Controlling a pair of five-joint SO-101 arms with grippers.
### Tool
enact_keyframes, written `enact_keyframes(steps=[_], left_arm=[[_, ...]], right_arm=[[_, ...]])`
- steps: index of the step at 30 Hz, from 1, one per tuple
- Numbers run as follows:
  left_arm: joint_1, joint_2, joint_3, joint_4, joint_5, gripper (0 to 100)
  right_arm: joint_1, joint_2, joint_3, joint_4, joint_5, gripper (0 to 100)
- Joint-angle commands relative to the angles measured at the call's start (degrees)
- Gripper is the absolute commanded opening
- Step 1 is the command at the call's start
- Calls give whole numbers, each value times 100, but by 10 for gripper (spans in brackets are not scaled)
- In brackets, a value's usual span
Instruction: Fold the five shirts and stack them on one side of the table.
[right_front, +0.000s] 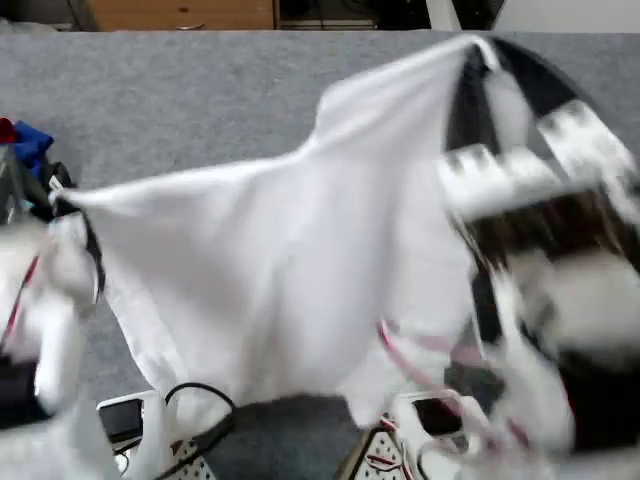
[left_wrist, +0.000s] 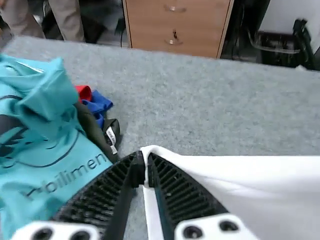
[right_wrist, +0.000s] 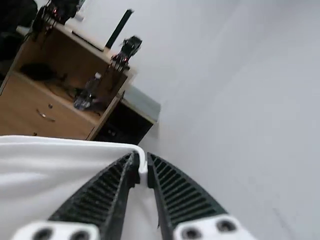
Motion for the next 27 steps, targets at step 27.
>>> enact_keyframes(steps=[27], left_arm=[[360, 4004, -1125, -1574, 967, 19]], right_arm=[[31, 4840, -2229, 958, -756, 4]])
